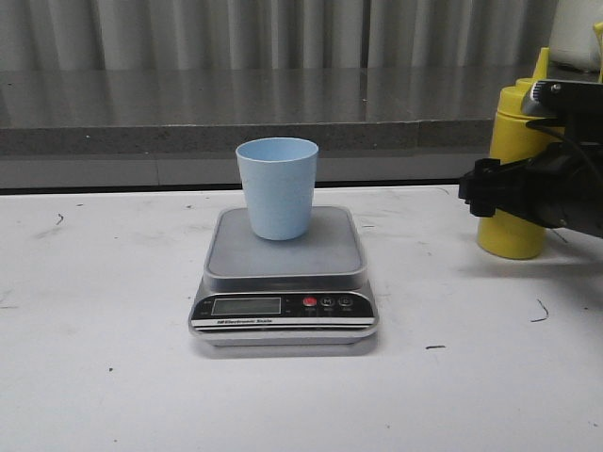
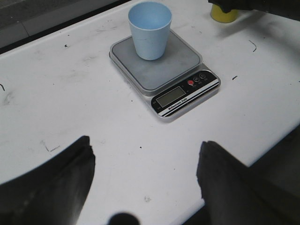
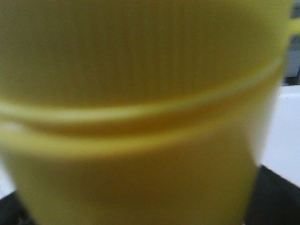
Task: Pour seasoning into cup on scale with both arms
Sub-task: 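Move the right gripper to the yellow squeeze bottle and grasp it, then lift the yellow bottle and tilt its nozzle down toward the cup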
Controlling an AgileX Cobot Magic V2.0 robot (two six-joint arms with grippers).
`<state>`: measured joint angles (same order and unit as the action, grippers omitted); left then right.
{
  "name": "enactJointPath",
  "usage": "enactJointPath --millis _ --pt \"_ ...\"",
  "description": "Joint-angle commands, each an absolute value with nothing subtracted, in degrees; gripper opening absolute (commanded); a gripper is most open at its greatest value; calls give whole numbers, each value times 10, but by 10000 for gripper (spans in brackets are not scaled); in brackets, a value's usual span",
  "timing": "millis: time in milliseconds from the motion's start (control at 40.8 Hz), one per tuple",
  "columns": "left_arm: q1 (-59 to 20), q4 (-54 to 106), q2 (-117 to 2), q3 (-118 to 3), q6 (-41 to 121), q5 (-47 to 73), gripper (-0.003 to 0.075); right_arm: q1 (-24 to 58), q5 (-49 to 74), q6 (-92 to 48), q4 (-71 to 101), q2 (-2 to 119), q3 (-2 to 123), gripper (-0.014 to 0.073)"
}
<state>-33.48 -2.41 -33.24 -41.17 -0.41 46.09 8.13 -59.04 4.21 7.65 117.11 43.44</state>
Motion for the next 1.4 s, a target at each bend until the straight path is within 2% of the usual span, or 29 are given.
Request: enactJointPath --millis 0,122,269,367,563,686,808,1176,1371 --pt "-339 -20 -334 -427 -7 420 461 73 -629 42 80 1157 462 643" --pt "-339 -20 -334 -427 -7 420 461 71 -629 42 80 1157 464 606" --pt "-339 -20 -334 -427 -7 420 461 71 -628 42 69 1157 464 401" --pt "-339 -20 -334 -427 -7 420 461 71 -628 41 56 1157 464 332" --pt "-339 -20 -334 -427 -7 420 461 71 -629 31 9 1145 463 328" --pt "-339 -20 -334 -427 -7 420 461 71 -589 31 -27 1113 462 328" --pt "-339 -20 -334 -427 -7 420 461 71 -498 10 -55 1063 462 328" --pt "-339 -20 -334 -427 -7 420 461 81 -243 -249 -77 901 471 328" --pt "-339 -20 -334 -427 -7 420 461 118 -93 -352 -77 888 536 328"
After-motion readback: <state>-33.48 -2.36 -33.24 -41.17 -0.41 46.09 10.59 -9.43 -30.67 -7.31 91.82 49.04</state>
